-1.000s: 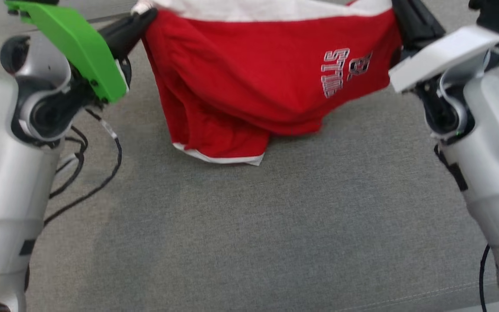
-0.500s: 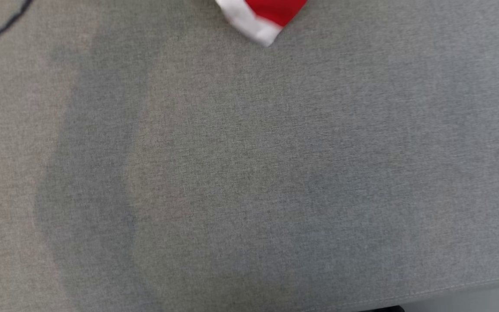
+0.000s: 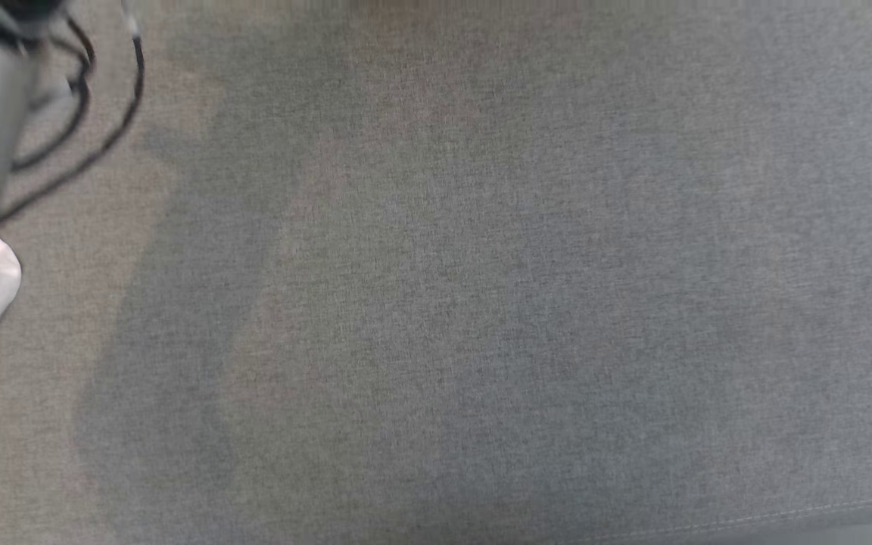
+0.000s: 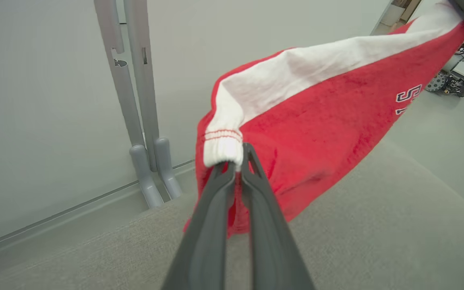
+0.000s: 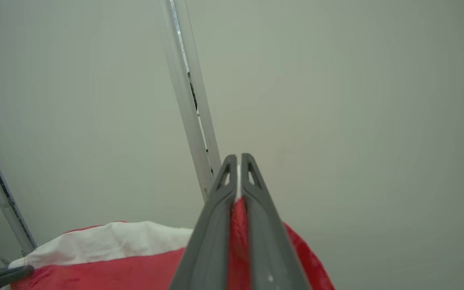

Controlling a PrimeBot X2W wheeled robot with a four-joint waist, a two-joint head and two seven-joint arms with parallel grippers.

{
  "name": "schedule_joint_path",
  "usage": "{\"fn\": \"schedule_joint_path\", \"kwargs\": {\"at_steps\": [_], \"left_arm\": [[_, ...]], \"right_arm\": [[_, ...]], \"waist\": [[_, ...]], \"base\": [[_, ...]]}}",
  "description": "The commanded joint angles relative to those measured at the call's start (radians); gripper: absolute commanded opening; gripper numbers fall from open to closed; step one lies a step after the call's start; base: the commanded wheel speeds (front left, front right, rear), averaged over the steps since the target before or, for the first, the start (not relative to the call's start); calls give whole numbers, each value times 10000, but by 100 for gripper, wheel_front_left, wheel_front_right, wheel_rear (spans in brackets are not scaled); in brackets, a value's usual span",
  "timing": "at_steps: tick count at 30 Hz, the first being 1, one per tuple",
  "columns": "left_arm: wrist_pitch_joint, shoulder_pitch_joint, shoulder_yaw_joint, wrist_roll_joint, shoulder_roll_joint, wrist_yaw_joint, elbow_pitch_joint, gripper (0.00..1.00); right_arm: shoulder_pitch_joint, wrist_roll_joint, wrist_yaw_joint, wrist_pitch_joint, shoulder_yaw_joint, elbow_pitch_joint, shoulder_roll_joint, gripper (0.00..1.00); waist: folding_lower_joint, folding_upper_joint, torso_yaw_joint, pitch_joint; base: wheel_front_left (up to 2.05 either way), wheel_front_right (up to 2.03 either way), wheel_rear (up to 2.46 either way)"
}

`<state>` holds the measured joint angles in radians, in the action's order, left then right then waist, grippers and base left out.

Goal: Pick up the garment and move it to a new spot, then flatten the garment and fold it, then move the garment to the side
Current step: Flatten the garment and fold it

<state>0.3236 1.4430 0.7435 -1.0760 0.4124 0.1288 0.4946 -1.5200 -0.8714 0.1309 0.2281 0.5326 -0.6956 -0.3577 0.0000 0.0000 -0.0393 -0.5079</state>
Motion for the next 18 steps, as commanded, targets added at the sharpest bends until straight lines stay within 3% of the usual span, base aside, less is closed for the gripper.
{"fn": "schedule_joint_path", "kwargs": {"at_steps": [1, 10, 18], "left_arm": [[-67, -547, 315, -309, 328, 32, -302, 0], [-530, -3938, 2067, -1565, 1820, 32, -2836, 0], [-797, -6186, 2681, -2318, 2789, -139, -4735, 0]], "right_arm": [[636, -259, -3, 109, 189, 236, -153, 0], [4632, -1250, -3, 303, 1047, 2117, -1054, 0], [7853, -1531, -3, 348, 295, 3483, -1990, 0]], "waist": [[0, 0, -17, 723], [0, 0, -224, 2881], [0, 0, -277, 4034]], "base": [[0, 0, 0], [0, 0, 0], [0, 0, 0]]}}
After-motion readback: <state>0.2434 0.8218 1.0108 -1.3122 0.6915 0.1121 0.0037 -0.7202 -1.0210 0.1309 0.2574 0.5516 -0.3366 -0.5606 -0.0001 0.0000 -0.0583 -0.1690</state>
